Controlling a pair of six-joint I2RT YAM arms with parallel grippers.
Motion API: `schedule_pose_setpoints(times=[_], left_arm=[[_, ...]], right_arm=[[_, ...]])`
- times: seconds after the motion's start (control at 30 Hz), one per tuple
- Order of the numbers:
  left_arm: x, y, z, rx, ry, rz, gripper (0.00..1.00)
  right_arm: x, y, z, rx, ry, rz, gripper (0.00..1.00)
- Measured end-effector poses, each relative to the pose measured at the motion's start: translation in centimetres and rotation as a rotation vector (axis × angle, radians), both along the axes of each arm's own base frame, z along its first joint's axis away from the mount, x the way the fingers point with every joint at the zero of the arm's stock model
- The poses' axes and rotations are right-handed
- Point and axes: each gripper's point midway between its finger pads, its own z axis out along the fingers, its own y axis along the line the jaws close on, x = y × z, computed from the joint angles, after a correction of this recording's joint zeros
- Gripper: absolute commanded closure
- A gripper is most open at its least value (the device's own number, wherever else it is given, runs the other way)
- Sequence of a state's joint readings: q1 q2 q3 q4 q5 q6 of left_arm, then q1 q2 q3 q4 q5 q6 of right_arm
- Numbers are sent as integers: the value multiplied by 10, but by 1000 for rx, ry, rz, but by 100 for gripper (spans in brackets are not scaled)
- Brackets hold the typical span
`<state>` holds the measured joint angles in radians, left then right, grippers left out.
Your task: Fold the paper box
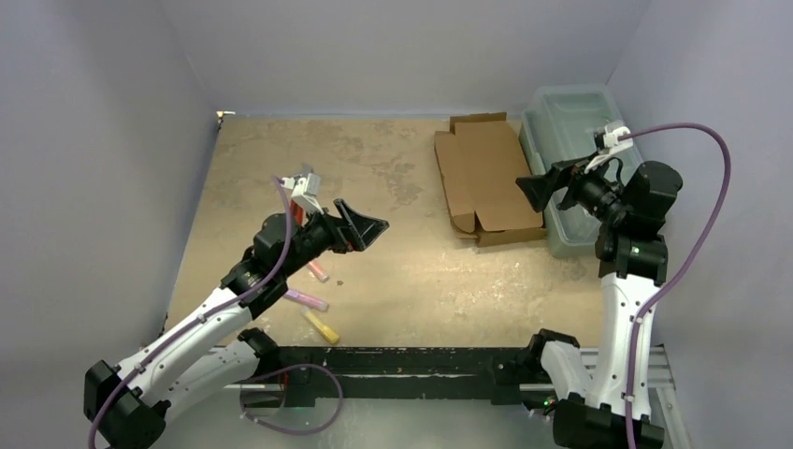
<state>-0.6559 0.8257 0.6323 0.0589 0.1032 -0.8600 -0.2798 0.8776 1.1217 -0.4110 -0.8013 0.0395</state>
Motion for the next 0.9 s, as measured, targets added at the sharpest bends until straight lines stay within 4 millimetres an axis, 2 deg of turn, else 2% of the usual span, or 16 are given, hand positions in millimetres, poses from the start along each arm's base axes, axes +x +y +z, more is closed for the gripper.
schedule_pose_setpoints(times=[0.1,0.37,0.57,0.67,0.77,0.9], left_arm=[[-2,0,4,-2,-20,-9,1],[-14,-10,31,-74,-98,-100,1],[-17,-18,34,-93,-108,-150,1],[-15,-27,28,-102,-78,-177,1],[-11,-41,8,-77,-6,-201,1],[-24,-74,-20,6,78,-262,1]], right_arm=[[1,-2,0,11,7,-16,1],[-1,1,2,26,8,-2,1],[-5,8,4,19,-12,55,1],[-8,11,-4,-5,-18,91,1],[-11,14,-17,-26,-10,123,1],[-20,23,-33,-49,-5,212,1]])
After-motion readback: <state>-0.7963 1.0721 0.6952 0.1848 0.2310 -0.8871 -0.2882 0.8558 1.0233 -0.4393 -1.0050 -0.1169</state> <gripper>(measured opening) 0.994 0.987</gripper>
